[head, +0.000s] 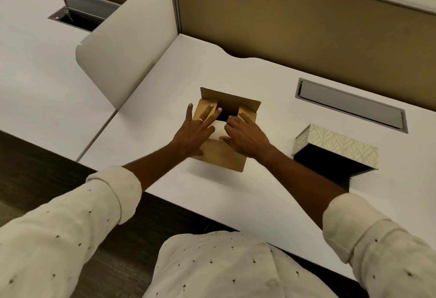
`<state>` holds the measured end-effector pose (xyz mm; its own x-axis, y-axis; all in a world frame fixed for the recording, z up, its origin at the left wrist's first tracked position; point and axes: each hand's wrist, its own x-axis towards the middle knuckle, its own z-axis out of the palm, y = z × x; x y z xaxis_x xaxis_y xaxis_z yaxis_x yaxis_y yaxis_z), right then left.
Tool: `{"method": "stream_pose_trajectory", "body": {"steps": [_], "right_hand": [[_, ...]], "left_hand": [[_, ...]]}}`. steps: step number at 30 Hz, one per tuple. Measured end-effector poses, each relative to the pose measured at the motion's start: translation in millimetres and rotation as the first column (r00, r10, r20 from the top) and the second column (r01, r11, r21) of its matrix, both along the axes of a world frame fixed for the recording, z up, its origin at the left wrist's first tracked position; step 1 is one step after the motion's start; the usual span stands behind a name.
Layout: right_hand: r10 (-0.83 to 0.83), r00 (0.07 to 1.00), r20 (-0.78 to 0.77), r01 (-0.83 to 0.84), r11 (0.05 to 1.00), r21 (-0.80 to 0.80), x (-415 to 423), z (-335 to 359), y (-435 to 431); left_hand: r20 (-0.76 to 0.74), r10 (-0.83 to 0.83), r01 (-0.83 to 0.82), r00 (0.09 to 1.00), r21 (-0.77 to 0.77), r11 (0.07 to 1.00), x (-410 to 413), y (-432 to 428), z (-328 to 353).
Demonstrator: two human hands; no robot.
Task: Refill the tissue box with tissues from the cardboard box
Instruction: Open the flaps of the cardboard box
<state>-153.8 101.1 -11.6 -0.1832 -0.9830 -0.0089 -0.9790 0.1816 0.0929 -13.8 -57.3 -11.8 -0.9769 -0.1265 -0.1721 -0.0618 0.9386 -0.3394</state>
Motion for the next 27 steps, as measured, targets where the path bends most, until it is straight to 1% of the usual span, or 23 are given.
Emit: {"method": "stream_pose_trajectory", "body": {"steps": [2, 5, 7, 10, 11, 13, 15, 16, 20, 21, 23, 25, 27], "right_hand": [[-0.021, 1.000, -0.007, 0.021, 0.999, -0.041, -5.9, 10.2, 0.1], [-0.112, 0.994, -0.006, 0.112, 0.994, -0.018, -19.6, 23.6, 5.3], [-0.184, 0.983, 0.013, 0.184, 0.983, -0.012, -27.8, 30.8, 9.6], [-0.295, 0.952, 0.086, 0.298, 0.954, -0.032, -39.5, 34.1, 14.2], [-0.330, 0.936, 0.121, 0.335, 0.942, -0.023, -43.4, 33.9, 14.7], [-0.373, 0.913, 0.165, 0.376, 0.927, 0.011, -48.8, 32.9, 16.0], [-0.383, 0.907, 0.175, 0.379, 0.924, 0.055, -50.7, 31.8, 17.5], [-0.384, 0.907, 0.176, 0.378, 0.923, 0.069, -50.8, 30.8, 18.3], [-0.399, 0.896, 0.195, 0.390, 0.917, 0.082, -50.9, 25.1, 21.2], [-0.403, 0.893, 0.202, 0.394, 0.915, 0.081, -51.7, 23.1, 22.1], [-0.410, 0.884, 0.225, 0.400, 0.912, 0.091, -53.9, 17.6, 23.3], [-0.415, 0.867, 0.276, 0.394, 0.910, 0.131, -57.2, 10.7, 22.9], [-0.426, 0.825, 0.371, 0.379, 0.905, 0.196, -62.1, 3.2, 21.3]], "left_hand": [[-0.035, -0.025, 0.024, 0.999, -0.031, 0.999, 1.4, -5.7, 6.5], [-0.083, -0.052, 0.044, 0.995, -0.102, 0.994, 4.2, -17.5, 16.6], [-0.052, -0.030, 0.020, 0.998, -0.178, 0.984, 3.8, -22.6, 25.1], [-0.006, 0.138, -0.133, 0.990, -0.315, 0.940, -2.8, -18.4, 37.4], [0.006, 0.194, -0.181, 0.981, -0.335, 0.925, -6.5, -15.3, 40.0], [0.073, 0.262, -0.221, 0.962, -0.350, 0.910, -14.7, -10.8, 43.2], [0.140, 0.275, -0.219, 0.951, -0.324, 0.920, -24.5, -10.5, 44.0], [0.160, 0.264, -0.212, 0.951, -0.283, 0.935, -29.1, -11.3, 44.2], [0.182, 0.194, -0.175, 0.964, -0.116, 0.978, -45.5, -17.5, 45.4], [0.191, 0.173, -0.157, 0.966, -0.095, 0.983, -49.2, -20.3, 47.2], [0.257, 0.136, -0.120, 0.957, -0.077, 0.990, -55.9, -26.7, 51.8], [0.321, 0.118, -0.108, 0.940, -0.047, 0.993, -61.6, -33.8, 55.1], [0.339, 0.118, -0.115, 0.934, -0.027, 0.993, -66.6, -39.9, 55.6]]}}
